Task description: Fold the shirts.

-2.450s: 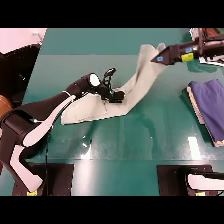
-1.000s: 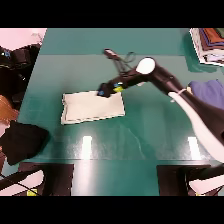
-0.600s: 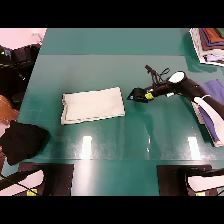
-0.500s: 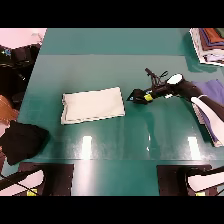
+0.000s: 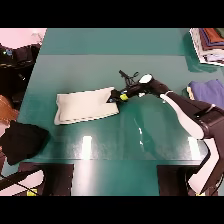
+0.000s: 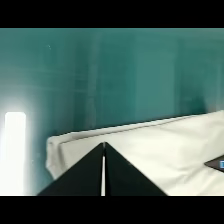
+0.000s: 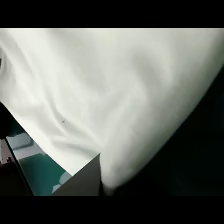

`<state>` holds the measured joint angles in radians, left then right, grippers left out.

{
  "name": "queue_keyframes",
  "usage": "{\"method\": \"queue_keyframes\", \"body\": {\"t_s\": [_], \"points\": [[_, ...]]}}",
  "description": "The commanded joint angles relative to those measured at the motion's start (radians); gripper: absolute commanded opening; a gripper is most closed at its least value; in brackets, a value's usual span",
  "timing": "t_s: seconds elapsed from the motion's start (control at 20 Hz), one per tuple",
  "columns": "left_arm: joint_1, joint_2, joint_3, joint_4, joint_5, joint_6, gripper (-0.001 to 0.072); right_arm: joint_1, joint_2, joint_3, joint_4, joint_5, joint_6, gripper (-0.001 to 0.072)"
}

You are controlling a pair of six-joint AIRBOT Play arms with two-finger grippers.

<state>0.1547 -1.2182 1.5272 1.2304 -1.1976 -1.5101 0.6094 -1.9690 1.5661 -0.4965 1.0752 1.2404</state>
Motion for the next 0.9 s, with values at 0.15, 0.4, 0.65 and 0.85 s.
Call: {"method": "queue_keyframes", "body": {"t_s": [0.15, 0.4, 0.65, 0.85], "points": [[-0.091, 0.001, 0.000, -0.002, 0.002, -0.001, 0.0022, -0.082, 0.069, 0.071, 0.012, 0.000, -0.010, 0.0015], [-0.239, 0.001, 0.000, -0.002, 0.046, -0.001, 0.0022, -0.410, 0.359, -0.148, -0.084, -0.036, -0.008, 0.0016], [-0.317, 0.001, 0.000, -0.007, 0.107, -0.002, 0.0023, -0.818, 0.558, -0.302, -0.082, -0.063, -0.009, 0.0016], [-0.323, 0.001, 0.000, -0.032, 0.155, -0.013, 0.0023, -1.057, 0.585, -0.319, -0.090, -0.036, -0.011, 0.0016]]}}
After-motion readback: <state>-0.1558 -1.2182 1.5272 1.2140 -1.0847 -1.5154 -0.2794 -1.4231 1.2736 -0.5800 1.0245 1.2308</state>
